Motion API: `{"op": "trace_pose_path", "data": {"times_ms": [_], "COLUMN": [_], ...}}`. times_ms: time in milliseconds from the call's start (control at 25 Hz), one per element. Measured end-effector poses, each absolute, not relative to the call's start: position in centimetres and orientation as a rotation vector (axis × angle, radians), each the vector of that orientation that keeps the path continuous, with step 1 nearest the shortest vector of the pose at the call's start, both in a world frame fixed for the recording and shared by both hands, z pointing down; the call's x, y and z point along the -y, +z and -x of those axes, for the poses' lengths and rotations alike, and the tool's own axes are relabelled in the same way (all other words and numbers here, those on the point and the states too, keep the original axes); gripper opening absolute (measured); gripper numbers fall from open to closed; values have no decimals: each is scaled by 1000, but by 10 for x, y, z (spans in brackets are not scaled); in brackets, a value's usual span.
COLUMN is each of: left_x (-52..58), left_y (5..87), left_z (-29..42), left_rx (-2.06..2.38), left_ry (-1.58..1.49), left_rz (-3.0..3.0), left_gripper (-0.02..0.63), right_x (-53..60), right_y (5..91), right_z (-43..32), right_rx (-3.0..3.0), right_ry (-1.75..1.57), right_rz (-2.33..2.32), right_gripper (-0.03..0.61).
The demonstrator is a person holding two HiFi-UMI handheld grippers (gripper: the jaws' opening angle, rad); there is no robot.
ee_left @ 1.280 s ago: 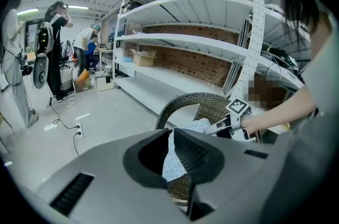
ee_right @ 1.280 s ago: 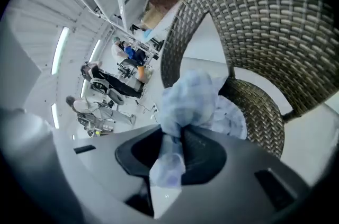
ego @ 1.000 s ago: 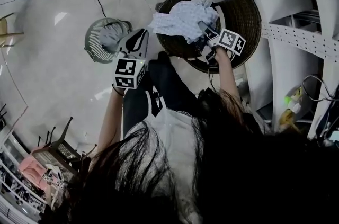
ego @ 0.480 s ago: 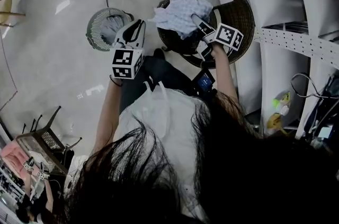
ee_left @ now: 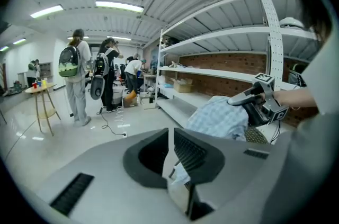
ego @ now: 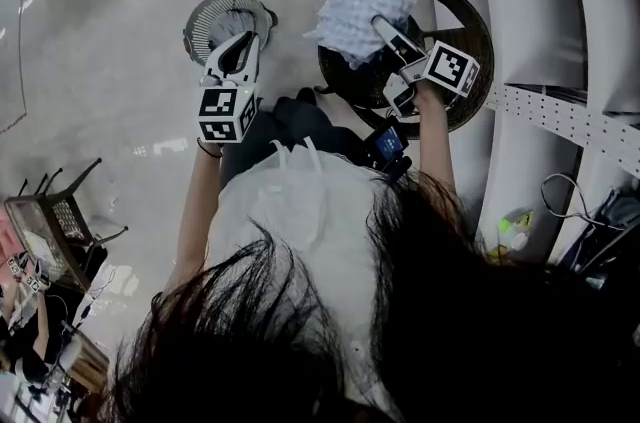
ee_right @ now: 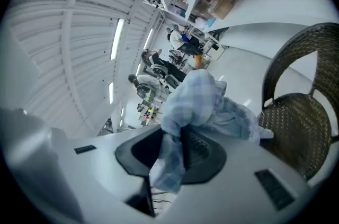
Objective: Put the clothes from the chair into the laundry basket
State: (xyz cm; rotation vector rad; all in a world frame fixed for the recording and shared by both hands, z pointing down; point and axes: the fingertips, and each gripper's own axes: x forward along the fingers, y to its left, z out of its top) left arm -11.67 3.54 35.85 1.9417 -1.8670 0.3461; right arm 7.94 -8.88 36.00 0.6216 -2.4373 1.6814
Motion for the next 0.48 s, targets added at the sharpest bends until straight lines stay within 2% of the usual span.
{"op": "trace_pose_path", "data": {"times_ms": [480], "left_x": [-97], "left_y": [354], "left_z": [188], "left_rx": [2078], "left_ry": [234], "left_rz": [-1673], "left_gripper": [43], "right_x": [45], "right_y": [320], "right_z": [35], "right_rx": [2490], "right_ry": [1570], "right_rz": [-219], "right_gripper": [100]}}
